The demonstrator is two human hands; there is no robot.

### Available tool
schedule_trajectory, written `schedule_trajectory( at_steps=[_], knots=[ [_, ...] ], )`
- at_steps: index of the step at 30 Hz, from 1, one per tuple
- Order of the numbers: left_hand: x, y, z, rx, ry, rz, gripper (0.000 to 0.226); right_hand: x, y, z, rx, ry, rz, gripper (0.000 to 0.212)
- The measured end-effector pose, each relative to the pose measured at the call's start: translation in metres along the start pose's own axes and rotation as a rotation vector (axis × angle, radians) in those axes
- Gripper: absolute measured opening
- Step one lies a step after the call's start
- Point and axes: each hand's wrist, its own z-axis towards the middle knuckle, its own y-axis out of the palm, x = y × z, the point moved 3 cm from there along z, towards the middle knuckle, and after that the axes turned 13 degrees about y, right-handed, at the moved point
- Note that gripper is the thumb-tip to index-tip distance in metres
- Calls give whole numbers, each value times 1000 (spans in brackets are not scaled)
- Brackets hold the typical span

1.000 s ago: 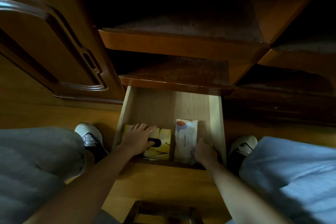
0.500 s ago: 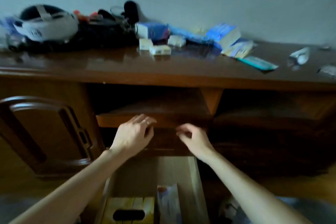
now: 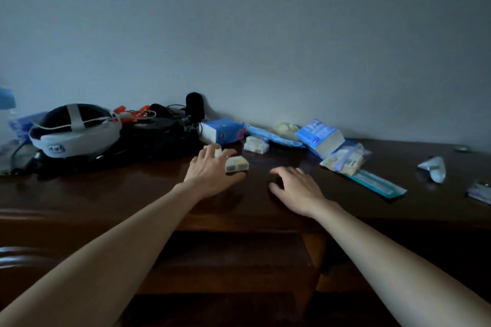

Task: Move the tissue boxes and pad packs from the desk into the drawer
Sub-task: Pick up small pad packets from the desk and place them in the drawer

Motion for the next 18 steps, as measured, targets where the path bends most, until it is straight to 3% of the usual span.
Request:
schedule_trajectory(
  at_steps=[5,8,12,18],
  knots=[
    [-30,41,44,-139,-68,7,80,-11,24,72,52,9,-89,60],
    [-43,51,60,-44,-36,6,62,-23,42,120,-20,20,-131,67],
    [-45,53,64,68,-28,59,51,-31,60,160,-159,50,-120,56],
    [-34,43,53,19,-82,20,64,-36,45,127,-2,36,-151,48]
  ],
)
